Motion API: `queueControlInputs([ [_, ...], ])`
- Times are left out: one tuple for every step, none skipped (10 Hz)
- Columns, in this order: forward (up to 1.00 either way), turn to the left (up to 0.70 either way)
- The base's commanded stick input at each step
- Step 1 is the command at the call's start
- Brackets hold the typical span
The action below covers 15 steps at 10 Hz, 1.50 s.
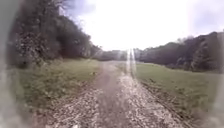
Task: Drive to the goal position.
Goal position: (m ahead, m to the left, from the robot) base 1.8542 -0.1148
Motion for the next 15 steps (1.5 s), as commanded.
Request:
queueControlInputs([
  [0.85, 0.0],
  [0.85, 0.0],
  [0.85, 0.0],
  [0.85, 0.0],
  [0.85, 0.0],
  [0.85, 0.0],
  [0.85, 0.0],
  [0.85, 0.0],
  [0.85, 0.0],
  [0.85, 0.0],
  [0.85, 0.0],
  [0.85, 0.0],
  [0.85, 0.0],
  [0.85, 0.0],
  [0.85, -0.07],
])
